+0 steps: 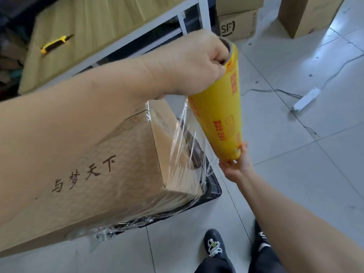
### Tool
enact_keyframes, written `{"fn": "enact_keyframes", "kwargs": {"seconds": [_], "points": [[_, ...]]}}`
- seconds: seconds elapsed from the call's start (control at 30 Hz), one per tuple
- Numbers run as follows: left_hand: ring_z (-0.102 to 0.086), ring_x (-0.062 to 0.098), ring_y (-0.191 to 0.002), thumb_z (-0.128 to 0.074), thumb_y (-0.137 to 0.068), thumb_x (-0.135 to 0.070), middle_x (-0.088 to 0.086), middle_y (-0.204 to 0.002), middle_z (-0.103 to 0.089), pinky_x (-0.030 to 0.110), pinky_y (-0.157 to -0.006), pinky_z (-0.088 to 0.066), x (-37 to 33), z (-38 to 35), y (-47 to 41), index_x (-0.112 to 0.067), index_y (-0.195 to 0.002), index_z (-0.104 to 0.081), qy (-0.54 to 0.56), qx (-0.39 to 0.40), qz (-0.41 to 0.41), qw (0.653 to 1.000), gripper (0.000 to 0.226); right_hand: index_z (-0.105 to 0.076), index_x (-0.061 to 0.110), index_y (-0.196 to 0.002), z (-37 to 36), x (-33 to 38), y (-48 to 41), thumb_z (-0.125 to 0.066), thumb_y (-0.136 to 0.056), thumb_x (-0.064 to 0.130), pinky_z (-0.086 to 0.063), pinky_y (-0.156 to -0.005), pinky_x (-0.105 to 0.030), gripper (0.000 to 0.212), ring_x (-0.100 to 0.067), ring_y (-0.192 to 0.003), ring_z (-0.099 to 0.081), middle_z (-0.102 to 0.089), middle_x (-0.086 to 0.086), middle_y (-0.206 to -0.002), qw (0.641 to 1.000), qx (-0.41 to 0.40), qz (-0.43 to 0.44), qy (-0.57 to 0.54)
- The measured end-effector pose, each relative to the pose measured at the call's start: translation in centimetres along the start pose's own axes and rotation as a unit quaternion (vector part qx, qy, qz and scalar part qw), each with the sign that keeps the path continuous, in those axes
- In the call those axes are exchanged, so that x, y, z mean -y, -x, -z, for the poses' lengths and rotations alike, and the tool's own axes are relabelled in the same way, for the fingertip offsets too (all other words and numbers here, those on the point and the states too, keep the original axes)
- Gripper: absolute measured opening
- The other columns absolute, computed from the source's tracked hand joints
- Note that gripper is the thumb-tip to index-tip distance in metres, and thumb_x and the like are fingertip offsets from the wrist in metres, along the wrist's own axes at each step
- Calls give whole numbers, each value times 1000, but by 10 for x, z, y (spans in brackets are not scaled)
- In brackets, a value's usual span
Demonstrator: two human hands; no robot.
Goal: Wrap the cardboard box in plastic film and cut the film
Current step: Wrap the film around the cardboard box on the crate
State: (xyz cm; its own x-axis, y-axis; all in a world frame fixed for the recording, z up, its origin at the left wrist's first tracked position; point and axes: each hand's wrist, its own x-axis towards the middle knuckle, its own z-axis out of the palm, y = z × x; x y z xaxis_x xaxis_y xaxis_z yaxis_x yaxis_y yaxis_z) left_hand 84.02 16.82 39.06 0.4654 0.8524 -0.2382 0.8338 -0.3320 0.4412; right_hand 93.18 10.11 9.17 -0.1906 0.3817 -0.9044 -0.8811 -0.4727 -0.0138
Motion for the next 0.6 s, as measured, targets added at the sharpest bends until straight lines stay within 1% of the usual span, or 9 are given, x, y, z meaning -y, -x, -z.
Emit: {"fn": "enact_keyframes", "kwargs": {"seconds": [0.03, 0.1, 0.17, 0.23, 0.27, 0.33, 0.43, 0.57, 0.6], "points": [[-52, 31, -69, -43, -88, -14, 27, -82, -57, 48, -67, -49, 4, 3, -1, 11, -98, -59, 2, -4, 8, 1000, 31, -46, 13, -132, -5, 1, -2, -59, -76, 70, -55, -51, -27, 81, -21, -78, -61, -58, -10, -102, 1000, 1, -8, 9], [-61, 39, -85, -40, -80, -23, 30, -98, -63, 56, -78, -52, 10, 9, -2, 11, -100, -60, -2, -12, 25, 1000, 44, -45, 13, -134, -13, 2, -6, -59, -77, 69, -53, -54, -29, 81, -22, -76, -61, -57, -10, -96, 999, 0, -17, 37], [-61, 42, -91, -39, -77, -26, 31, -101, -63, 59, -80, -50, 17, 15, -4, 12, -100, -60, -3, -15, 42, 999, 49, -43, 11, -135, -22, 4, -9, -59, -77, 68, -53, -62, -32, 83, -23, -79, -60, -56, -10, -97, 998, 6, -30, 59], [-61, 43, -90, -39, -78, -26, 33, -100, -62, 61, -80, -49, 22, 21, -5, 13, -100, -59, 1, -13, 55, 998, 49, -43, 10, -134, -32, 5, -11, -57, -78, 69, -53, -61, -31, 82, -24, -83, -61, -56, -10, -99, 996, 15, -46, 77], [-61, 43, -89, -39, -79, -25, 33, -99, -62, 61, -80, -49, 24, 24, -6, 12, -100, -59, 0, -12, 60, 998, 48, -43, 10, -134, -35, 6, -14, -56, -79, 69, -53, -66, -29, 81, -25, -92, -62, -56, -10, -104, 995, 17, -52, 87], [-61, 42, -90, -38, -81, -25, 32, -100, -64, 59, -81, -49, 29, 29, -7, 11, -103, -59, -5, -12, 65, 998, 48, -40, 10, -137, -42, 8, -19, -54, -80, 69, -49, -85, -31, 84, -26, -118, -55, -55, -11, -124, 992, 24, -55, 112], [-62, 40, -94, -38, -83, -27, 31, -104, -64, 58, -86, -47, 34, 36, -9, 10, -107, -59, -6, -16, 75, 997, 49, -41, 13, -137, -52, 9, -26, -49, -83, 69, -38, -108, -36, 78, -26, -133, -43, -50, -14, -139, 985, 42, -58, 160], [-63, 38, -96, -38, -86, -29, 26, -104, -66, 57, -88, -47, 41, 44, -11, 5, -108, -60, -9, -29, 96, 995, 47, -39, 15, -141, -64, 11, -30, -46, -85, 69, -36, -108, -34, 78, -28, -130, -47, -51, -14, -137, 979, 54, -71, 182], [-63, 38, -96, -38, -86, -29, 25, -103, -67, 57, -88, -47, 44, 46, -12, 4, -108, -61, -11, -33, 100, 994, 46, -39, 15, -142, -67, 12, -31, -46, -85, 69, -34, -110, -34, 78, -29, -132, -44, -50, -14, -140, 979, 57, -73, 184]]}}
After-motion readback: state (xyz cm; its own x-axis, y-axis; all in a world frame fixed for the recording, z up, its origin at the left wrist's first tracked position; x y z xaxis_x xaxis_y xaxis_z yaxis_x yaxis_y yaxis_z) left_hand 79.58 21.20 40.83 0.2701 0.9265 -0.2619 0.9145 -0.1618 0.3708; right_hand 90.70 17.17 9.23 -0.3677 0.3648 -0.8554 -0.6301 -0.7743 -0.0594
